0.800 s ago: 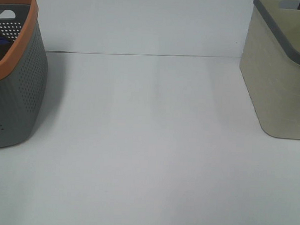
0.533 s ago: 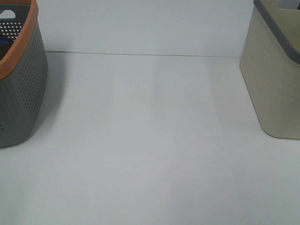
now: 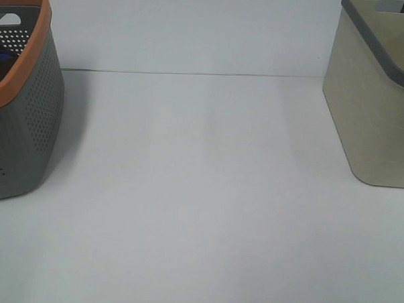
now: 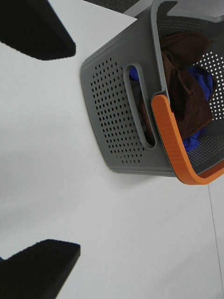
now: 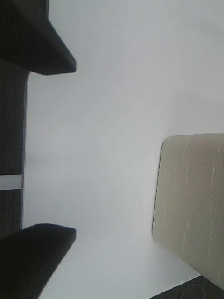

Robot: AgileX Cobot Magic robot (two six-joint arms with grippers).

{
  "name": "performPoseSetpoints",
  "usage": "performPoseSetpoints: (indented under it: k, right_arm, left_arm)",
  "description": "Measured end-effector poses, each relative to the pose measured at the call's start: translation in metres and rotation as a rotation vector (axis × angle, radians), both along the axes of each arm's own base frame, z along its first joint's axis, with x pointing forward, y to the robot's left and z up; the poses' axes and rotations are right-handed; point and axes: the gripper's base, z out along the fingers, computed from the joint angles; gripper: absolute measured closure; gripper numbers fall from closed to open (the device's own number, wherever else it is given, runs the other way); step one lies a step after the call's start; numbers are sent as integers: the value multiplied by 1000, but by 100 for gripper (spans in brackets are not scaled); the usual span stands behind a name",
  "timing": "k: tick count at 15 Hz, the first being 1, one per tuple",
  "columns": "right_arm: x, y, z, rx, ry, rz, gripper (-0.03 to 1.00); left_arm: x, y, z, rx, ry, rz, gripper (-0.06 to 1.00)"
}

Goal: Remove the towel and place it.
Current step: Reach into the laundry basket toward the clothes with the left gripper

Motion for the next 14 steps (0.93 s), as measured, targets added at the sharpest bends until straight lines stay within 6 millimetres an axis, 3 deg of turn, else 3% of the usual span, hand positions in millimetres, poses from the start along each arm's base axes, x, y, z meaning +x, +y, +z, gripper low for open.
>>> performPoseSetpoints:
  k: [14]
  right_arm:
    - [0,0,0,0,0,0,12]
  left_arm:
    - [0,0,0,0,0,0,-5]
